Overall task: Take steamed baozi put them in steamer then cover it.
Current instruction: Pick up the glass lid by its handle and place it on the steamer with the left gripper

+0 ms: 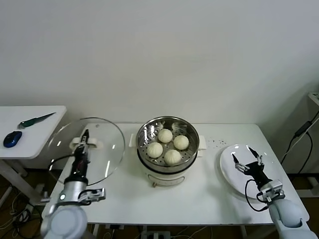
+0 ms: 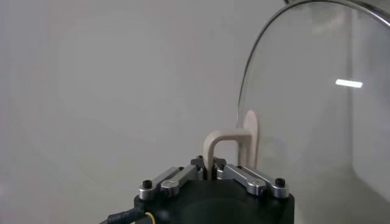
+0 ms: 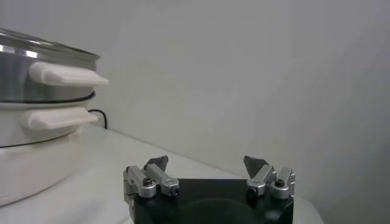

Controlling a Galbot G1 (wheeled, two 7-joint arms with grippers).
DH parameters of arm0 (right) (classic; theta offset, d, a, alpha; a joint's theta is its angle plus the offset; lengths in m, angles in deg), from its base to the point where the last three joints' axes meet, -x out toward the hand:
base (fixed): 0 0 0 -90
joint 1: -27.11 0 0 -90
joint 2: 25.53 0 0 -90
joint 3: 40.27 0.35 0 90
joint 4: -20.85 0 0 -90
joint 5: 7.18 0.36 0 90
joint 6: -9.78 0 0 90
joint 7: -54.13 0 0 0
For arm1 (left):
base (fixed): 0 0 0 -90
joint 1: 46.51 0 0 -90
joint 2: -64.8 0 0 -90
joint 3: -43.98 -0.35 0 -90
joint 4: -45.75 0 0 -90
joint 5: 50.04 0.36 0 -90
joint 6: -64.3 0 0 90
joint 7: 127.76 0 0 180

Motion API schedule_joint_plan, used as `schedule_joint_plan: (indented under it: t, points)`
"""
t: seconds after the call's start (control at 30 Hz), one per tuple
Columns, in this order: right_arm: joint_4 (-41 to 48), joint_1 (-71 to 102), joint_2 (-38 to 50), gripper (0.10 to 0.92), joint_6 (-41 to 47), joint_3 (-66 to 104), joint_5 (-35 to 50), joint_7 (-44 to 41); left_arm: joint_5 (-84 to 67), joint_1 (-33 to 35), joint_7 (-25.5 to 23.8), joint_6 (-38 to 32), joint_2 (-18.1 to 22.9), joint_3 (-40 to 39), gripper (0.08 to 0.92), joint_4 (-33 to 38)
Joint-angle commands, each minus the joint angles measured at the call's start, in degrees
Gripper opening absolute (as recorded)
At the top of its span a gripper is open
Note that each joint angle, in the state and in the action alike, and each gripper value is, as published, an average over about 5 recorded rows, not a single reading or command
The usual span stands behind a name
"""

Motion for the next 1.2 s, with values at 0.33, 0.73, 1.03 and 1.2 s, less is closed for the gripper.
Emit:
schedule_joint_plan:
  t: [0.33,0.73,1.03,1.2]
  points:
    - [1.7,-0.4,-0.8,0.823,-0.5,1.6,-1.6,0.2,19.6,-32.9,-31.0,14.4,16.3,-35.8,0.152,-8.3]
    - [2.2,1.0,-0.9,0.823,-1.3,3.9,-1.7,-0.3,22.4,-31.4,-26.5,14.4,32.1,-34.7,0.152,-21.5]
    - [2.2,1.1,-1.1,0.823,-1.5,4.1,-2.2,-0.4,19.8,-31.5,-21.8,14.4,33.7,-33.4,0.152,-26.4]
    - [2.3,1.0,-1.4,0.823,-1.6,4.0,-2.6,-0.4,17.0,-31.6,-17.2,14.4,34.0,-32.2,0.152,-29.1]
